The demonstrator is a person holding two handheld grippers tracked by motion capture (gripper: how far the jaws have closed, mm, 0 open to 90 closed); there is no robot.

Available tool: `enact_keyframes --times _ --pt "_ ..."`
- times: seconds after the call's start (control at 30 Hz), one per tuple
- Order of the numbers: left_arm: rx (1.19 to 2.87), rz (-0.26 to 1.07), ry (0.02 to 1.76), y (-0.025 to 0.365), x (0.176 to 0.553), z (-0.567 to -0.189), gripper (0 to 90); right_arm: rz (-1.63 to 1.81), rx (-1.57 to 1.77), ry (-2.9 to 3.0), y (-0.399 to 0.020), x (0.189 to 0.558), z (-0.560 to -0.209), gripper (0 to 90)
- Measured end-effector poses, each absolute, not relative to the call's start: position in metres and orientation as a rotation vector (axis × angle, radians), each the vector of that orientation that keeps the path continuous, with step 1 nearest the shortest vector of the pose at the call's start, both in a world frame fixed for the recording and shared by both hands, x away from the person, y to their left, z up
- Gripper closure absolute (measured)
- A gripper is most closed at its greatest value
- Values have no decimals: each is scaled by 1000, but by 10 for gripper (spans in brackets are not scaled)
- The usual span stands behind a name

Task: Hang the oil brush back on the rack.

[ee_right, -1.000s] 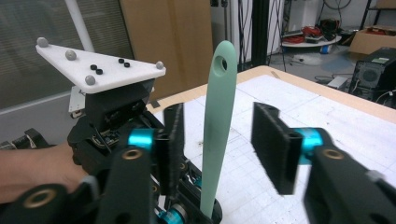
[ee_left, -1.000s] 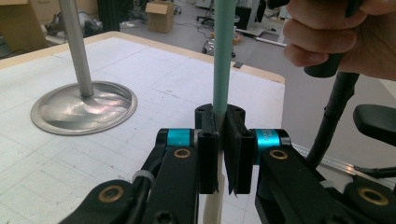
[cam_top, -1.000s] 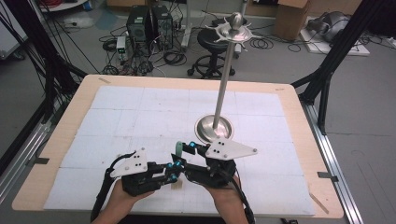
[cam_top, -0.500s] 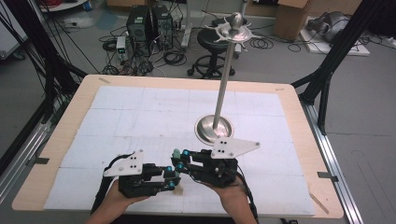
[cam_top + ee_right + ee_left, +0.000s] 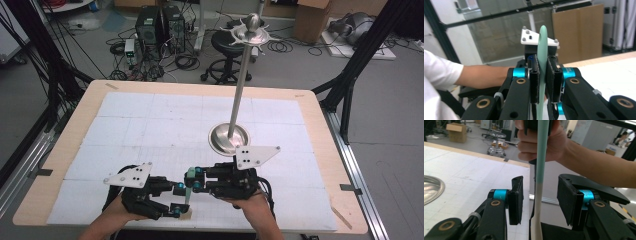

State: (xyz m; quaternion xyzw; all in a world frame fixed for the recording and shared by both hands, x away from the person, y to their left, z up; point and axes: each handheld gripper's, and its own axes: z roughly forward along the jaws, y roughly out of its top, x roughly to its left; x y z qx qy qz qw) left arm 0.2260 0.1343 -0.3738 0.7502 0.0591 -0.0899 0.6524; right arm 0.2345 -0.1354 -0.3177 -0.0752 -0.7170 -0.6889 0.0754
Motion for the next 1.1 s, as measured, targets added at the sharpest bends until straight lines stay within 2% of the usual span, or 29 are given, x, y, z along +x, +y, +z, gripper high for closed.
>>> enact_keyframes --times 0.3,0.4,0.43,0.53,0.7,0.8,1.0,1.03,1.1 --pt "1693 -281 91 132 227 -376 624 -2038 -136 -2116 -130 237 -319 828" --pt "1699 -304 76 131 227 -376 667 -2023 -101 -2108 -128 237 -319 827" --pt "1699 -311 67 131 228 -377 706 -2031 -89 -2107 -127 238 -319 827" --pt "1693 -330 53 130 228 -378 730 -2020 -62 -2099 -126 237 -319 827" --pt "1702 -331 37 129 226 -380 767 -2023 -44 -2089 -127 237 -319 828" --pt "1703 -325 29 129 226 -380 825 -2023 -28 -2074 -127 236 -319 828" --pt "1713 -268 76 130 226 -379 835 -2036 -71 -2094 -128 237 -320 813" --pt "1716 -260 103 130 227 -379 836 -2053 -108 -2117 -128 236 -319 760" --pt "1724 -221 145 131 228 -379 837 -2092 -215 -2159 -129 234 -319 507"
